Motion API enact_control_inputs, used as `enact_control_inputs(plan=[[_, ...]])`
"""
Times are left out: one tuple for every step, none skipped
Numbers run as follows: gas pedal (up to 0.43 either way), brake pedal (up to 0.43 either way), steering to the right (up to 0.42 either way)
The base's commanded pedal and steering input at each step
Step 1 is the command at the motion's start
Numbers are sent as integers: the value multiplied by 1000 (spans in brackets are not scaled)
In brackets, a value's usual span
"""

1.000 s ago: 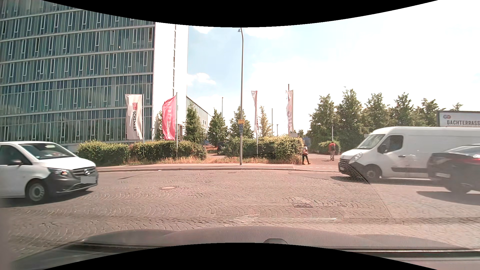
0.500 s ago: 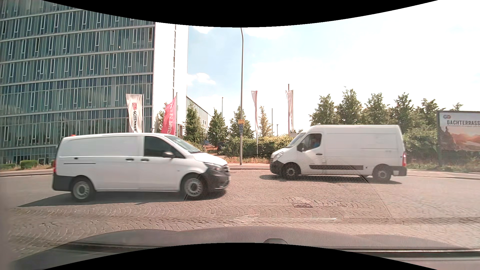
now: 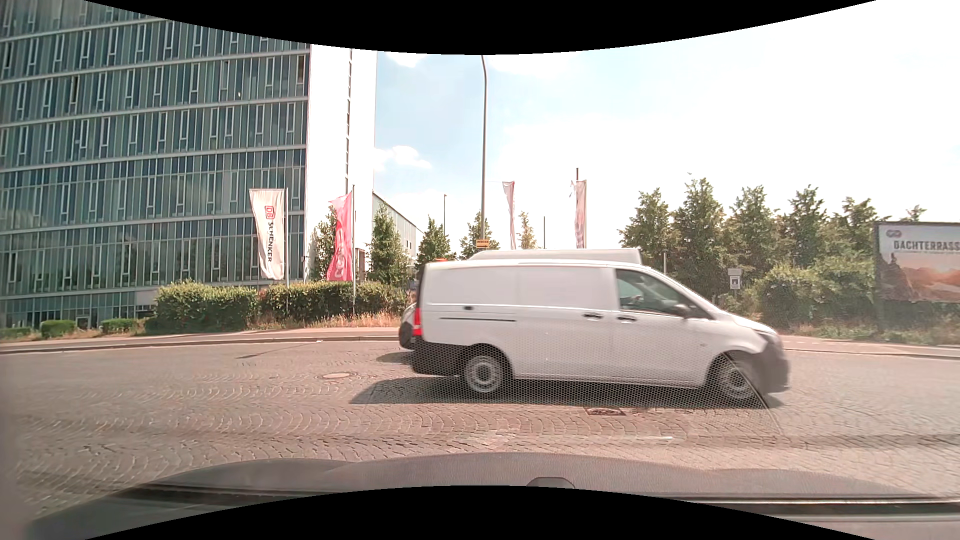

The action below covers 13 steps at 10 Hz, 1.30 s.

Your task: Follow the waypoints while adhering to traffic rules and regulations

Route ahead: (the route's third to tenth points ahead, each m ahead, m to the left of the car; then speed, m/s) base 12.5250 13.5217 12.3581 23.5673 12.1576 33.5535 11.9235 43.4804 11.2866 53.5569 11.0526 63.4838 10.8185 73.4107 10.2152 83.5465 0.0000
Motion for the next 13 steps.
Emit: enact_control_inputs(plan=[[0, 226, -28], [0, 226, -28], [0, 226, -28], [0, 226, -28], [0, 226, -28], [0, 226, -28], [0, 226, -28], [0, 226, -28], [0, 232, -28], [0, 226, -28], [0, 226, -29], [0, 226, -29], [0, 226, -28]])
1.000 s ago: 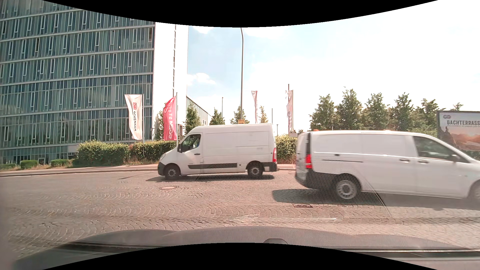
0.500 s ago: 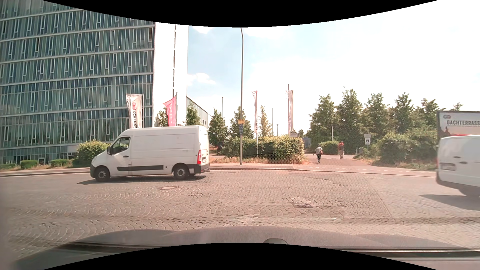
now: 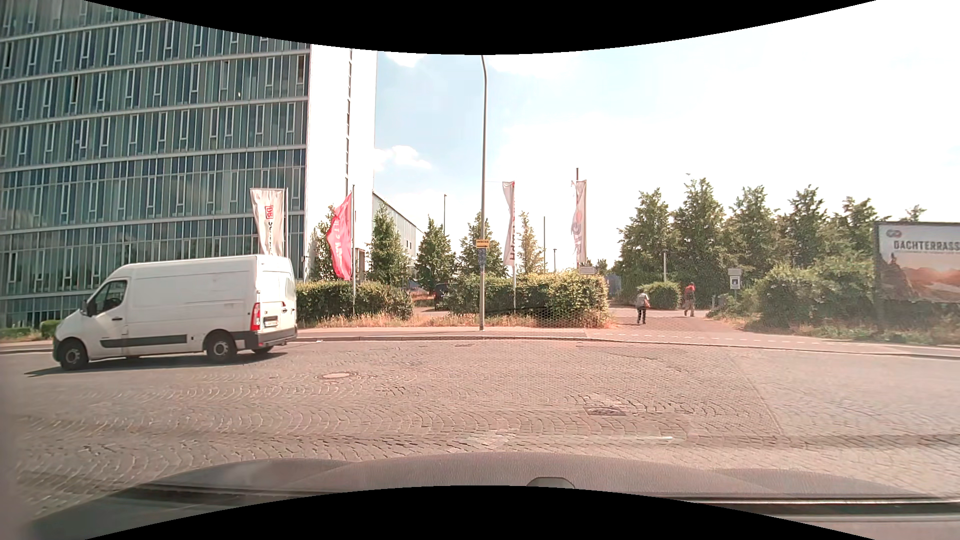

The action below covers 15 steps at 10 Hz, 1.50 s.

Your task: Follow the waypoints while adhering to traffic rules and regulations

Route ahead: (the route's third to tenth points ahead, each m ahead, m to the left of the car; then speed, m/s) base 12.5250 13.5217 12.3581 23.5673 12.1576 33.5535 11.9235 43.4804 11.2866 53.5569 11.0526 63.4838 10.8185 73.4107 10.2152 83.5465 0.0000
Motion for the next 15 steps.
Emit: enact_control_inputs(plan=[[0, 226, -28], [0, 226, -29], [0, 226, -28], [0, 226, -28], [0, 226, -29], [0, 226, -29], [0, 226, -29], [0, 226, -29], [0, 226, -28], [0, 226, -29], [0, 226, -29], [0, 226, -29], [0, 226, -29], [0, 232, -29], [0, 226, -28]])
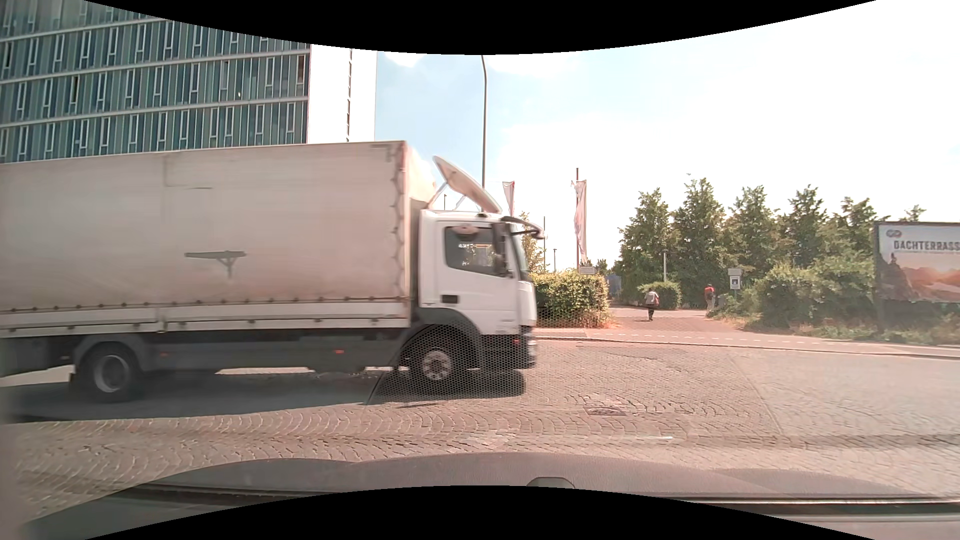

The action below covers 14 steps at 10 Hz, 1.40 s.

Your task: Follow the waypoints while adhering to traffic rules and regulations

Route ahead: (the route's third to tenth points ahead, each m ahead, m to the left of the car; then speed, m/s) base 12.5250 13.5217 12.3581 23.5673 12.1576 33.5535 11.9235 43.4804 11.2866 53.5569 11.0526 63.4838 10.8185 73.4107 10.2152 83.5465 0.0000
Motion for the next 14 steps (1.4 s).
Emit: enact_control_inputs(plan=[[0, 226, -28], [0, 226, -29], [0, 226, -29], [0, 226, -29], [0, 226, -29], [0, 226, -29], [0, 232, -29], [0, 232, -28], [0, 226, -29], [0, 226, -29], [0, 226, -28], [0, 226, -29], [0, 226, -29], [0, 226, -29]])
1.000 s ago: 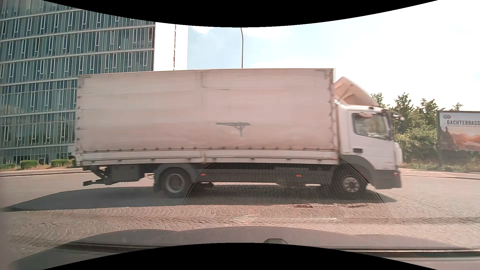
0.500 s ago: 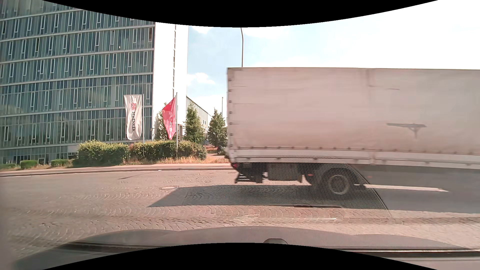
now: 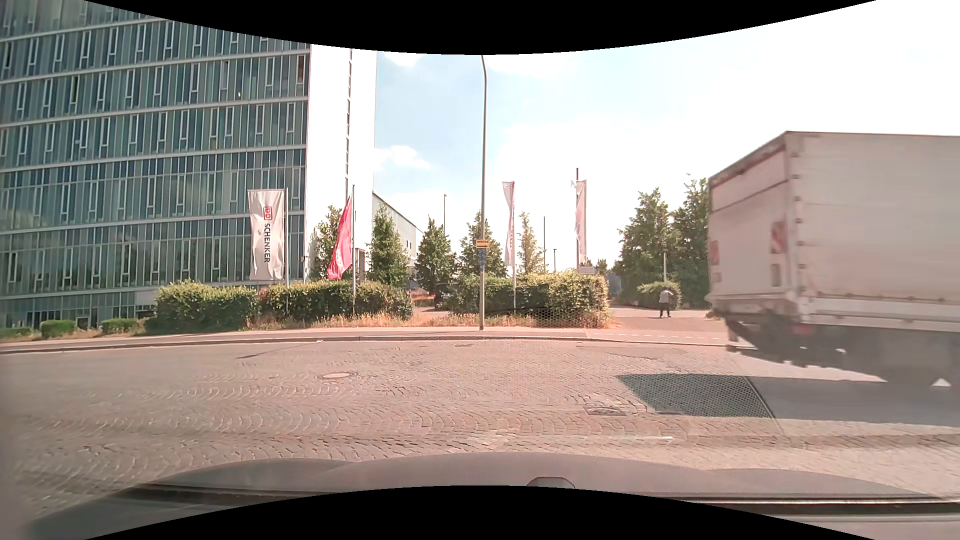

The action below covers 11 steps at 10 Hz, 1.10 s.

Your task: Follow the waypoints while adhering to traffic rules and regulations

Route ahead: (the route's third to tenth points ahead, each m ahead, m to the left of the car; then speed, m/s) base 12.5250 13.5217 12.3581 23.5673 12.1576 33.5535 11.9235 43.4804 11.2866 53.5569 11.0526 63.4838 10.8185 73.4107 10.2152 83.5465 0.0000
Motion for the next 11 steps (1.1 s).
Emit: enact_control_inputs(plan=[[0, 226, -28], [0, 226, -29], [0, 226, -29], [0, 226, -29], [0, 226, -29], [0, 226, -29], [0, 226, -29], [0, 226, -29], [0, 226, -28], [0, 213, -29], [0, 183, -29]])
